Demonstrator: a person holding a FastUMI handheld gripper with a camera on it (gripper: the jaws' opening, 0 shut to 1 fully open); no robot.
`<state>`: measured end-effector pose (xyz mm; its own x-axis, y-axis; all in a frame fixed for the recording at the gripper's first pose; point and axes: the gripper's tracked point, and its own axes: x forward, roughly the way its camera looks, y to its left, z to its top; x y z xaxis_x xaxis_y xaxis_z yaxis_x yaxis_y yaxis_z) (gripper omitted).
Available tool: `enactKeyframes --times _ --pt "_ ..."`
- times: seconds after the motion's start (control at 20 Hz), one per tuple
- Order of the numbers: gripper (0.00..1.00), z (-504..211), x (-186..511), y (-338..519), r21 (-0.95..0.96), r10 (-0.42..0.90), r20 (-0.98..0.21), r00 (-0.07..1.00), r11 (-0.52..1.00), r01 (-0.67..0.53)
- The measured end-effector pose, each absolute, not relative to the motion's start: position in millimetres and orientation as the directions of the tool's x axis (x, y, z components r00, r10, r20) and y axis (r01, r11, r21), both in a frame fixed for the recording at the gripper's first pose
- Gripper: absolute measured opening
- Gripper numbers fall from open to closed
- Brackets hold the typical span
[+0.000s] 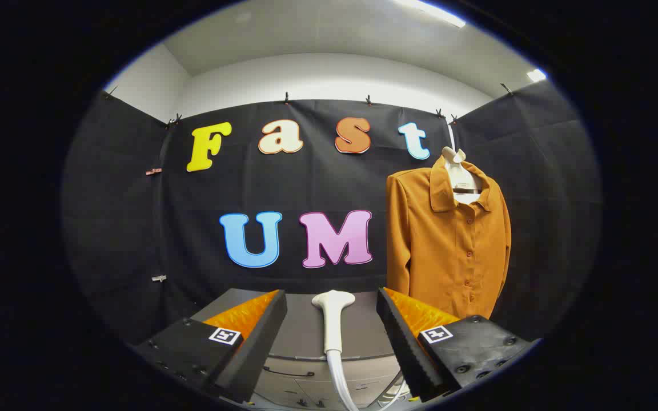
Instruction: Iron the clothes twice with a garment steamer, once on the left side and once on the right side.
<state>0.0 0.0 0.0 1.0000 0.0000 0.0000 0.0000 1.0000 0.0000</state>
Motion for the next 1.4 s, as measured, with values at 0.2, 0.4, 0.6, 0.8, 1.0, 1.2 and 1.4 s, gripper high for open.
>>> enactKeyframes --times 0.2,0.4,0.6,0.8,1.0,1.2,1.4 --pt "0.98 -2 1 4 0.000 0.000 -0.009 1.000 1.000 0.000" --pt "0.98 -1 1 4 -0.016 -0.008 -0.013 1.000 1.000 0.008" --pt "0.98 -1 -1 6 -0.015 -0.006 -0.015 1.000 1.000 0.006" --pt "0.98 -1 -1 8 -0.016 -0.005 -0.016 1.000 1.000 0.004" --pt "0.98 -5 0 8 -0.013 -0.008 -0.030 1.000 1.000 0.008" --pt "0.98 -9 2 11 -0.021 -0.018 -0.036 0.999 1.000 0.017" --pt "0.98 -15 3 14 -0.022 -0.045 -0.049 0.998 0.999 0.044"
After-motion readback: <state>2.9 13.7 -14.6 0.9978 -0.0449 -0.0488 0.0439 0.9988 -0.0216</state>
